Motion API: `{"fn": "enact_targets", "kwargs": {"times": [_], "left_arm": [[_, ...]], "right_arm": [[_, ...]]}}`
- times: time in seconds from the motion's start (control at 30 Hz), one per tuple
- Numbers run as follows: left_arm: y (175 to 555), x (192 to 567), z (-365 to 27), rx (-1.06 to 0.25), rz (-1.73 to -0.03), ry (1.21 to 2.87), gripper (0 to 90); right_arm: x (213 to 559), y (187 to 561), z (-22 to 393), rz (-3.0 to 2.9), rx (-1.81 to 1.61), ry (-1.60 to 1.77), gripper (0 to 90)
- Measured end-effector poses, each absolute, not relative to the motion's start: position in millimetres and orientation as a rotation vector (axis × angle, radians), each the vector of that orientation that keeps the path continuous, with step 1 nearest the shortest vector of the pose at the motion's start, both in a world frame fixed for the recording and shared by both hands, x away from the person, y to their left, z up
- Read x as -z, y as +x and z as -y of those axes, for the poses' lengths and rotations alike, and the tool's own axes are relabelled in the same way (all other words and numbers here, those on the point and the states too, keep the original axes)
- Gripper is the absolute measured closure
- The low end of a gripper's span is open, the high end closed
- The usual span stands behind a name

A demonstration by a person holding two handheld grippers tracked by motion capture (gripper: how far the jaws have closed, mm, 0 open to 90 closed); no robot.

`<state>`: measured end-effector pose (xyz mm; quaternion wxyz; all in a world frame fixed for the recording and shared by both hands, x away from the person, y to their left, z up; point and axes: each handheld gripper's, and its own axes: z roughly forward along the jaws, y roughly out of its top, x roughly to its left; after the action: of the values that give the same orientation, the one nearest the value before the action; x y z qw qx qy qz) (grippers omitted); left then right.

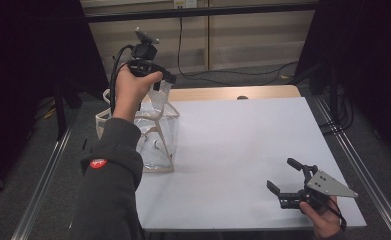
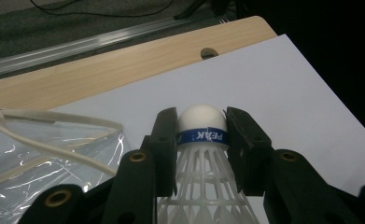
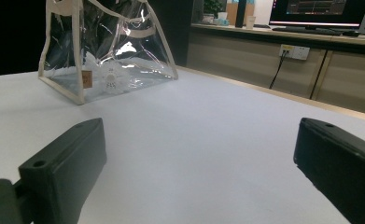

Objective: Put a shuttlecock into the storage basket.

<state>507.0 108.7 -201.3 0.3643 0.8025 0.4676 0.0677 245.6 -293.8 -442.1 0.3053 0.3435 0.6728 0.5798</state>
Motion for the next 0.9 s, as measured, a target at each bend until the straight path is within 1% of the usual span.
{"fn": "enact_targets", "kwargs": {"times": [0.9], "left_arm": [[508, 202, -127, -0.205, -1.233, 2.056, 65.6]], "right_arm": [[442, 246, 293, -1.784, -1.534, 0.908, 2.3]]}}
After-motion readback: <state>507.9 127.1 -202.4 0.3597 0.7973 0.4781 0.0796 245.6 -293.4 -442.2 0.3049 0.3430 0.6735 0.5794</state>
